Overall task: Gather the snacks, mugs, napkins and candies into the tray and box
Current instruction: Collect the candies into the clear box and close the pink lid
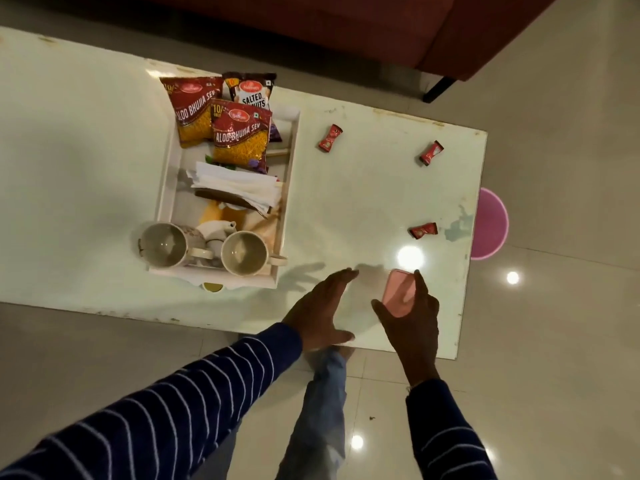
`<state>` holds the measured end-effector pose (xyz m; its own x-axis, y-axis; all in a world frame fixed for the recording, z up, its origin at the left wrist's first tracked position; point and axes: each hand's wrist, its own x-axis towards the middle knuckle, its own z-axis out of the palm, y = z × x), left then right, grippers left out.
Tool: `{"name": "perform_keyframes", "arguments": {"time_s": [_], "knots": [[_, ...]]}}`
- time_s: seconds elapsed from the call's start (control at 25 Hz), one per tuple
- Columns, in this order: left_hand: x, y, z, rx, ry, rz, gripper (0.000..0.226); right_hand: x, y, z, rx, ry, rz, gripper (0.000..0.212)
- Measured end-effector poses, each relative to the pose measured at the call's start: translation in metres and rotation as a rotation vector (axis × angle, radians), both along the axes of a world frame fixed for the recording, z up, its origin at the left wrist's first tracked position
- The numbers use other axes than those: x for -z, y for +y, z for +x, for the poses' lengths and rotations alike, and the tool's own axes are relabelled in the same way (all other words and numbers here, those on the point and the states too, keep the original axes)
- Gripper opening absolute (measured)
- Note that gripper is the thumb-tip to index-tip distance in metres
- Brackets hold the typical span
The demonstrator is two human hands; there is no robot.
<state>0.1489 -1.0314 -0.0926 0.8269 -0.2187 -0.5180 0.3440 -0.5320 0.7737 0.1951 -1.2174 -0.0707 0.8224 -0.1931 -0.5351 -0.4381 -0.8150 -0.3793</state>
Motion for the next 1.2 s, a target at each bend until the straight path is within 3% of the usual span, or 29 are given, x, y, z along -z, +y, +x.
{"name": "perform_keyframes", "arguments": {"time_s": [0.24, 0.48, 0.6, 0.68, 0.84, 0.92, 1.04, 1.2], "knots": [[-0.006, -0.024, 0.053, 0.009, -0.202, 0.083, 0.139, -0.030, 0.023, 0.017, -0.144, -0.033, 0.040, 0.099], [-0.006, -0.042, 0.069, -0.016, -0.202, 0.017, 0.123, -0.051, 0.004, 0.033, -0.237, -0.054, 0.038, 0.095], [-0.006, -0.044, 0.072, -0.073, -0.191, -0.030, 0.110, -0.056, -0.012, 0.042, -0.266, -0.068, 0.136, 0.087], [-0.006, -0.043, 0.076, -0.110, -0.205, -0.027, 0.109, -0.055, -0.022, 0.051, -0.144, -0.043, 0.314, 0.080], [-0.001, -0.041, 0.078, -0.146, -0.166, -0.023, 0.114, -0.038, -0.057, 0.065, 0.464, 0.084, 0.860, 0.057], [0.006, -0.036, 0.077, -0.127, -0.136, 0.007, 0.123, -0.017, -0.078, 0.060, 0.711, 0.173, 1.032, 0.054], [0.016, -0.029, 0.072, -0.144, -0.093, 0.031, 0.132, 0.017, -0.098, 0.037, 0.796, 0.213, 0.945, 0.023], [0.027, -0.027, 0.069, -0.161, -0.049, 0.064, 0.139, 0.049, -0.117, 0.022, 0.790, 0.309, 0.756, 0.015]]}}
